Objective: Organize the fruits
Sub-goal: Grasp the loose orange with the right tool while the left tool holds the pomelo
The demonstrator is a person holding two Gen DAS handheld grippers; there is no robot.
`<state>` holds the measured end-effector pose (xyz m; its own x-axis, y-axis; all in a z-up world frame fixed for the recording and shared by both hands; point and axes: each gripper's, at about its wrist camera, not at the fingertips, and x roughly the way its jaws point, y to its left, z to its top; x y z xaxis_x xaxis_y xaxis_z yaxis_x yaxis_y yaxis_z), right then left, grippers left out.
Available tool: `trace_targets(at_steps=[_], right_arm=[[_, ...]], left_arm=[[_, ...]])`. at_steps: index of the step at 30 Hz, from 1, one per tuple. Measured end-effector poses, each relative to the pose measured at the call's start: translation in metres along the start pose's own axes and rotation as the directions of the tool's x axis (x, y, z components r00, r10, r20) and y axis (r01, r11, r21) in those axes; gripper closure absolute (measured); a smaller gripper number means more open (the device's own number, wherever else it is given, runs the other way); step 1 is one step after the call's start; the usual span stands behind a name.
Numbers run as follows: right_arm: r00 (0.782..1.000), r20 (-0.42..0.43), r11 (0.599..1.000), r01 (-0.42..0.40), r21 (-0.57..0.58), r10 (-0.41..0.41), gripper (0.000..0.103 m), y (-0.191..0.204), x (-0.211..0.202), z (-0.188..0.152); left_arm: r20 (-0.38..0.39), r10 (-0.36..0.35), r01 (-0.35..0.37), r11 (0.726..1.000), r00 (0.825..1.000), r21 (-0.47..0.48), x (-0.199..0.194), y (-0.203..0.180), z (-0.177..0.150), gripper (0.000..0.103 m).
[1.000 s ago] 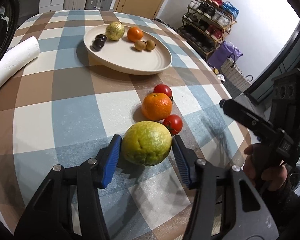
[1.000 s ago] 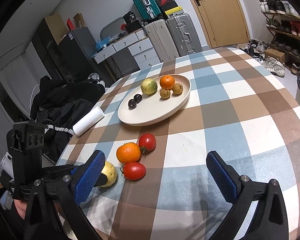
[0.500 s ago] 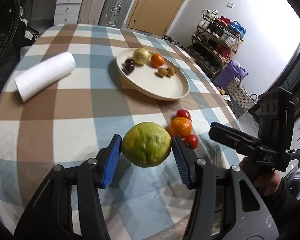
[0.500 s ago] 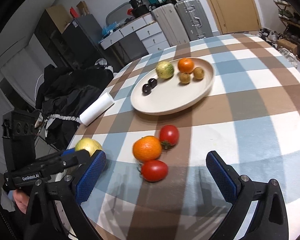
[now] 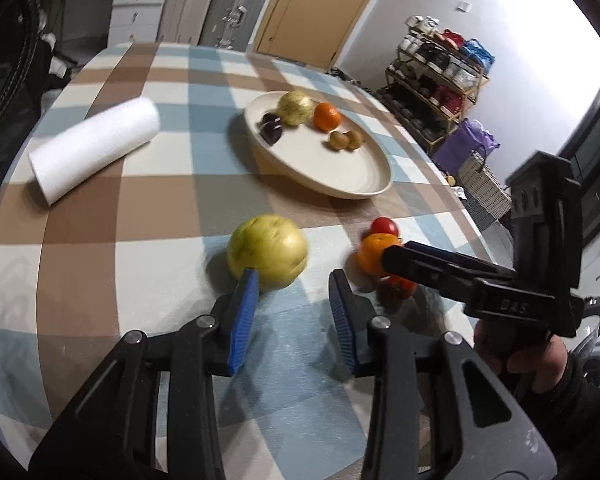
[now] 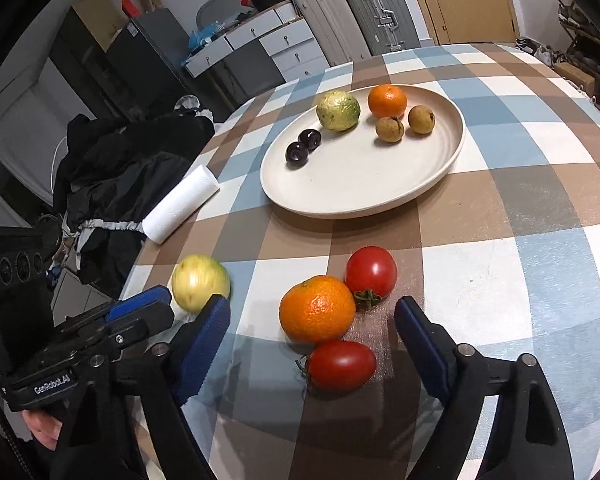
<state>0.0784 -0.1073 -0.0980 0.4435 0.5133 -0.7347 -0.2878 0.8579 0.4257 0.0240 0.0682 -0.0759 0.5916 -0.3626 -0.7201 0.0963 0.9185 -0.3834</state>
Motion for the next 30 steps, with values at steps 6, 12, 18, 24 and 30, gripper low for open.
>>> trace_targets(at_steps=[6,12,18,24,30], right_arm=[[1.000,0.000,1.000,0.006,-0.018,-0.006,0.016,0.000,0.001,0.000],[1.000,0.007,1.000,-0.005,-0.016,0.005,0.016,-0.003,-0.002,-0.001],[1.000,0.012,1.000,-0.015,-0.012,0.015,0.016,-0.009,-0.005,-0.003],[0.999,0.019,1.000,-0.026,0.004,0.025,0.016,-0.015,-0.008,-0.006],[0.999,0.027,1.000,-0.029,0.011,0.028,0.016,-0.017,-0.011,-0.007]], left_arm=[[0.010,0.066,-0.066,0.998,0.998,-0.022,0.001,0.012,0.007,0.059],[-0.033,0.030,-0.031,0.999,0.999,-0.025,0.017,0.008,0.015,0.040],[-0.064,-0.025,0.025,1.000,0.998,-0.001,0.037,-0.005,0.018,0.038],[-0.116,-0.062,0.062,0.998,0.991,0.003,0.063,-0.014,0.022,0.048],[-0.117,-0.075,0.076,0.997,0.990,0.009,0.063,-0.018,0.018,0.058]])
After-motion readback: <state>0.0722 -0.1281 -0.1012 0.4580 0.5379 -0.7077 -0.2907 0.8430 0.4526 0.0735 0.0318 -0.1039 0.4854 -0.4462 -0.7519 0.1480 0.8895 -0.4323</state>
